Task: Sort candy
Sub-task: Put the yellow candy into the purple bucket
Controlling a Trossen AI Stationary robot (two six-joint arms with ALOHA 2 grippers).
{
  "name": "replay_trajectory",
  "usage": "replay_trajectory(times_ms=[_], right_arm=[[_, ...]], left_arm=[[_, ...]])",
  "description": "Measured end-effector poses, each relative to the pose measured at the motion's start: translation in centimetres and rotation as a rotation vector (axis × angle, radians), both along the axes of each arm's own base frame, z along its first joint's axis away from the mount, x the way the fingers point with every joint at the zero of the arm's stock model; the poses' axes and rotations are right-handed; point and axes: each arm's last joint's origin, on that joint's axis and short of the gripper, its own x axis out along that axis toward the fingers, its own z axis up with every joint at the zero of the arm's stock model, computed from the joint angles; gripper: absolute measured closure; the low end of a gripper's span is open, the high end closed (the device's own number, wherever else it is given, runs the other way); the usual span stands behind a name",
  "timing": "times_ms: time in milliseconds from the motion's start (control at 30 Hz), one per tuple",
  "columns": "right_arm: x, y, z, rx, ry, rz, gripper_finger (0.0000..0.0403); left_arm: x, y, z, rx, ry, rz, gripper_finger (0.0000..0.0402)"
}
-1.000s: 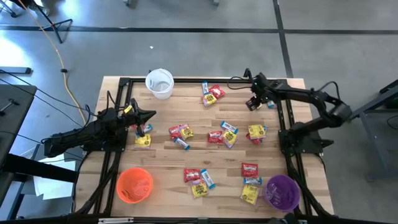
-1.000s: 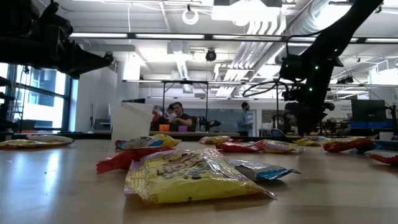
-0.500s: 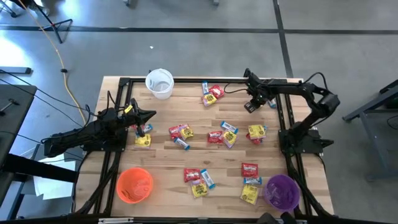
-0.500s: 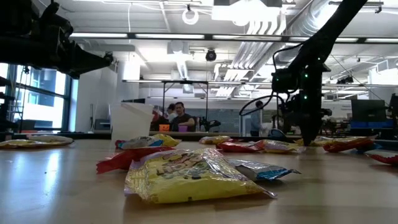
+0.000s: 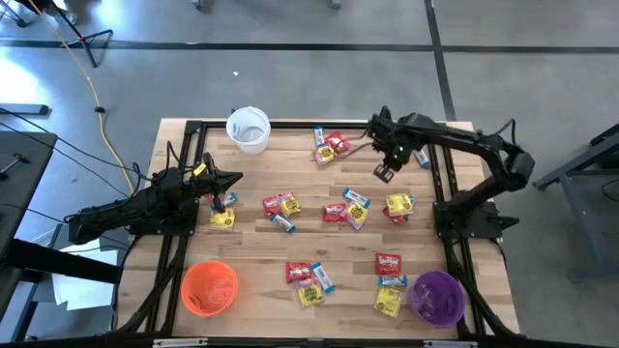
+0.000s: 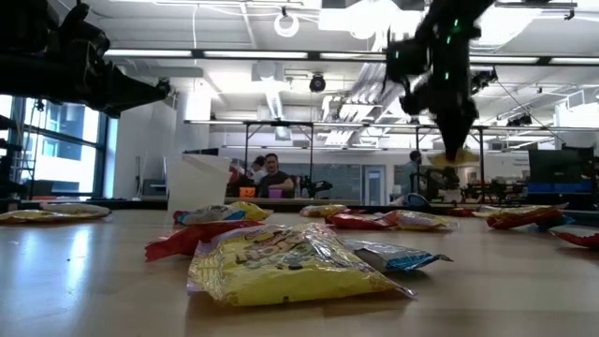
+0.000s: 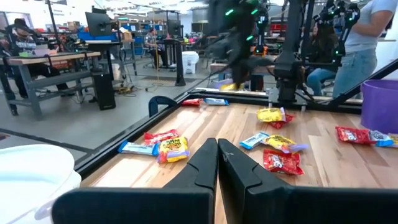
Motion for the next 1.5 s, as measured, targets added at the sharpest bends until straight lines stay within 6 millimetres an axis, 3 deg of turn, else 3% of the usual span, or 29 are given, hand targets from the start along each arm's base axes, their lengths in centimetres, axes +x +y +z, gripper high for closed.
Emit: replay_trajectory(times_ms=[167, 433, 633, 800, 1033, 1267, 1500], right_arm=[[0.2, 6.6, 2.2, 0.13, -0.059, 0.021, 0.0399], [-2.3, 16.8, 4.7, 0.344, -0.048, -0.166, 0.04], [-4.5, 23.9, 5.2, 0.488, 0.036, -0.358, 0.04], [-6.1, 28.4, 4.6, 0.509, 0.097, -0.463, 0.04], [-7.7, 32.5, 2.1, 0.39, 0.212, -0.49, 0.04], [-6.3, 34.9, -0.7, 0.364, 0.217, -0.411, 0.04], [-5.5, 35.8, -3.2, 0.296, 0.26, -0.339, 0.0387]], left_arm=[[0.0, 0.0, 0.0, 0.0, -0.001, 0.0, 0.0401], [0.0, 0.0, 0.2, -0.013, -0.028, 0.002, 0.0402], [0.0, 0.0, 0.2, -0.018, -0.029, 0.003, 0.0401], [0.0, 0.0, 0.2, -0.034, -0.031, 0.003, 0.0401], [0.0, 0.0, 0.2, -0.03, -0.028, 0.003, 0.0401], [0.0, 0.0, 0.1, -0.048, -0.026, 0.003, 0.0401], [0.0, 0.0, 0.0, -0.038, -0.013, 0.003, 0.0402]])
